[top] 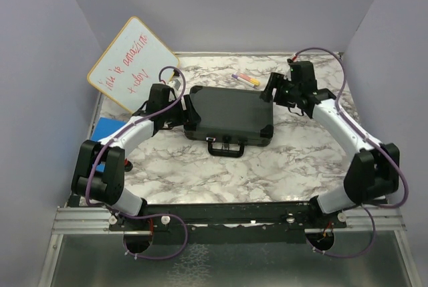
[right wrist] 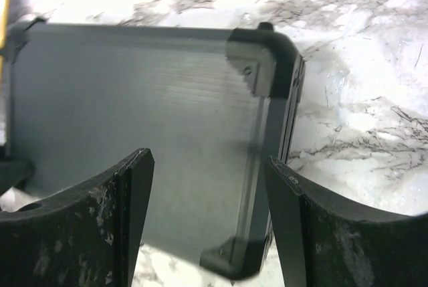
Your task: Pack up texas hold em set
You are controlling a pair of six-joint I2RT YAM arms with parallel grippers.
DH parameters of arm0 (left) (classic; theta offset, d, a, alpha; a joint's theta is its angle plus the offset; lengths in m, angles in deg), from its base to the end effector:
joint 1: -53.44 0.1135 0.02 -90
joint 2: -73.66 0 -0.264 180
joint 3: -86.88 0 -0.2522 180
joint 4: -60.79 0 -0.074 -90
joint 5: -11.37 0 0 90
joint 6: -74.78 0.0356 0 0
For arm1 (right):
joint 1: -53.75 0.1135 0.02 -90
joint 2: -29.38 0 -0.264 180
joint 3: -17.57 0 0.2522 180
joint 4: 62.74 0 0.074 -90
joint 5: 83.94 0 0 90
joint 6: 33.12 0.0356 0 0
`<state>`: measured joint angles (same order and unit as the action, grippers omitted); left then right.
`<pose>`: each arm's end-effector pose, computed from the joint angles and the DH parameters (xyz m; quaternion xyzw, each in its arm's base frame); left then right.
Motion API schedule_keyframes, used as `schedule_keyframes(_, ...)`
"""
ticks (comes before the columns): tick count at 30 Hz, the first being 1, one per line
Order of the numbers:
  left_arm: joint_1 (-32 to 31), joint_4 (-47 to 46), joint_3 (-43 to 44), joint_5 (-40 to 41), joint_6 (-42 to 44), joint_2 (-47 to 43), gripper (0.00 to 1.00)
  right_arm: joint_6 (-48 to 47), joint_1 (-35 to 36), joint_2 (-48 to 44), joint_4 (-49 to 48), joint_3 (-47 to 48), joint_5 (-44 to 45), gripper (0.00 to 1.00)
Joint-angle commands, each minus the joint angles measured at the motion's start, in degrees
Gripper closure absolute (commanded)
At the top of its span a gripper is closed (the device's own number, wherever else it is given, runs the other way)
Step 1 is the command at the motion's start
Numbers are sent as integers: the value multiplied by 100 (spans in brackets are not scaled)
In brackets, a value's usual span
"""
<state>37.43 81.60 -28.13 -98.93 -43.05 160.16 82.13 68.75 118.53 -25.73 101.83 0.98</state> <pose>0.3022 -0.0996 0.2122 -0.0219 0.9029 -0.2981 0.3089 0.3361 0.0933 0.2829 0.0635 0.9103 0.1781 0.3684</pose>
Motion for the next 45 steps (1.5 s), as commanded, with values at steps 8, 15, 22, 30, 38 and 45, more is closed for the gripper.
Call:
schedule_keyframes(8,-245,635,-474,-81,209,468,36,-812,1582,-1534,-1014,-1692,-1308,27)
schedule_keyframes(15,-245,666,-534,4,304,478,48,-1099,2573,-1209,-1899,-2551,-1256,63)
schedule_keyframes(22,-238,710,-546,118,340,471,49,-1197,3222,-585,-2495,-2893,-246,74)
schedule_keyframes(30,-221,770,-565,288,434,461,52,-1381,3505,-335,-3091,-3150,667,76)
schedule_keyframes(38,-183,822,-540,289,505,500,52,-1674,3735,-264,-3555,-3412,1232,76)
schedule_keyframes(45,-157,833,-509,272,533,542,52,-1699,3788,-155,-3664,-3410,1494,76)
